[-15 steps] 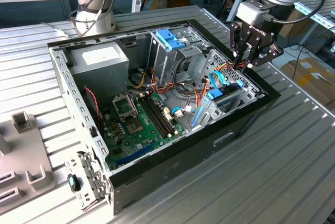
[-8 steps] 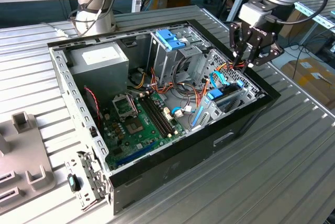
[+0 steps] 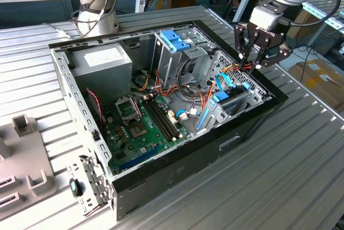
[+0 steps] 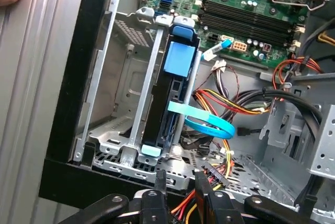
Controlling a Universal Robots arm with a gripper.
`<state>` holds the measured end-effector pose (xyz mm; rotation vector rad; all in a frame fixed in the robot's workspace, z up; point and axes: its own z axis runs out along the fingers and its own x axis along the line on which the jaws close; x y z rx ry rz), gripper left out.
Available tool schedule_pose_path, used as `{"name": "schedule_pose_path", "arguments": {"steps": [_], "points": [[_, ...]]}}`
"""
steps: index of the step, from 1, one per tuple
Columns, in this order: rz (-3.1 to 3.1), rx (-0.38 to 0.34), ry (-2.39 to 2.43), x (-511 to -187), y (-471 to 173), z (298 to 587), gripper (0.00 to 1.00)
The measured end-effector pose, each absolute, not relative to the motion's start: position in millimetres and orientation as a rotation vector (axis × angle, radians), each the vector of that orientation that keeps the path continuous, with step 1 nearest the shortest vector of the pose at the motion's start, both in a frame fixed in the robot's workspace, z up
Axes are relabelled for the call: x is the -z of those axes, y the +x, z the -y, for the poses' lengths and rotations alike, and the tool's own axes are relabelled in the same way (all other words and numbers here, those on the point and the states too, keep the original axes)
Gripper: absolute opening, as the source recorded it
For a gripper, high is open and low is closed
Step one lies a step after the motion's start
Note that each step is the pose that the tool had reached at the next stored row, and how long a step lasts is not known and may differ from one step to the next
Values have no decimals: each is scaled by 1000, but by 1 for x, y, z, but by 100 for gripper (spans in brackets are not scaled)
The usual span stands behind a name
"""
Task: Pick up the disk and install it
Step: 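Insert the second disk wire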
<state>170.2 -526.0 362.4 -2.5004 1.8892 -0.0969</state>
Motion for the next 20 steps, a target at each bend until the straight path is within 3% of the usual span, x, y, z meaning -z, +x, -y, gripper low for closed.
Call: {"name": "schedule_pose_path", "arguments": {"steps": [20], "points": [[-1736,97,-2607,-369,182,526,36]]}}
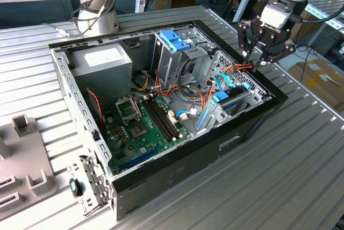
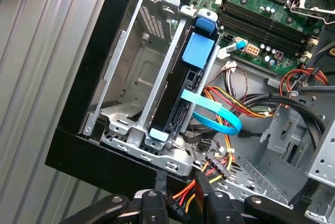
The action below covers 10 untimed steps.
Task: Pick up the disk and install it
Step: 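Insert the second disk wire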
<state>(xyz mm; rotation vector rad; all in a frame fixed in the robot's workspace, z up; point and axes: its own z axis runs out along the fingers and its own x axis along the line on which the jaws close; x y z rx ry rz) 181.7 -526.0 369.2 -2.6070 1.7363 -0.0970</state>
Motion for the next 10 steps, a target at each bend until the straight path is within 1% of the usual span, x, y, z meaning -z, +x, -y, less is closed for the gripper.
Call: {"name": "schedule_pose_path", "arguments": {"steps": [10], "points": [[-1703,97,-2628,-369,184,526,36]]}}
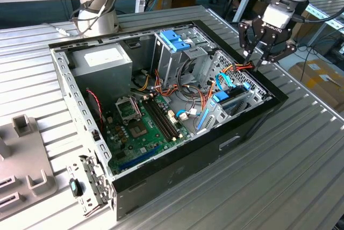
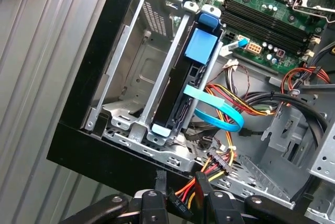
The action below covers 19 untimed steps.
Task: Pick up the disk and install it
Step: 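Insert the second disk wire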
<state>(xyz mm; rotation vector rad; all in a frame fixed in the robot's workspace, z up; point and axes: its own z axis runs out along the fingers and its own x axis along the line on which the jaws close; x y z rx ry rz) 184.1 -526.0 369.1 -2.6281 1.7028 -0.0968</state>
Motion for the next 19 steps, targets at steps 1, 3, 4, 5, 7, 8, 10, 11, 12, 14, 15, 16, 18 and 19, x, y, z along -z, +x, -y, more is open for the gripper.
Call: {"name": "schedule_pose_path", "arguments": {"steps": [1,3,4,5,7,8,10,11,12,14,15,16,18,19], "points": [[-1690,97,-2636,-369,184,526,36],[-1660,96,-2654,-369,185,526,36],[-1640,96,-2666,-369,185,526,36],[-1607,96,-2686,-369,185,526,36],[-1559,96,-2712,-369,185,526,36],[-1506,95,-2741,-369,185,526,36],[-1412,95,-2788,-369,185,526,36],[-1383,94,-2802,-369,185,526,36],[-1356,94,-2814,-369,185,526,36],[-1306,94,-2837,-369,185,526,36],[-1269,93,-2853,-369,185,526,36],[-1245,93,-2863,-369,185,526,36],[-1164,92,-2895,-369,185,526,36],[-1133,92,-2906,-369,185,526,36]]}}
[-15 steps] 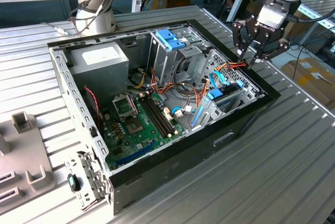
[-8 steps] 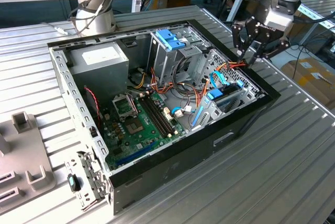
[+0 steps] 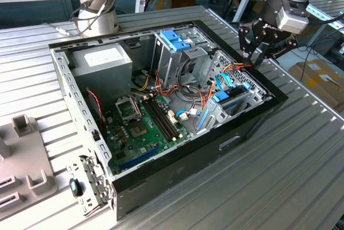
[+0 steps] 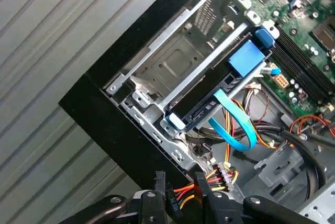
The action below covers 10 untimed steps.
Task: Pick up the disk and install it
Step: 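Insert the second disk wire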
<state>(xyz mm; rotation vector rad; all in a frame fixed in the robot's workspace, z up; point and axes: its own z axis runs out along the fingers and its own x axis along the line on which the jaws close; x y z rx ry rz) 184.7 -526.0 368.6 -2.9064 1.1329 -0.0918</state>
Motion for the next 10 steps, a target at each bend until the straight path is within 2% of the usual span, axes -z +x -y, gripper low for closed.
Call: {"name": "schedule_pose_path", "arguments": {"steps": [10], "points": [[-759,87,-3018,-368,185,526,36]]}}
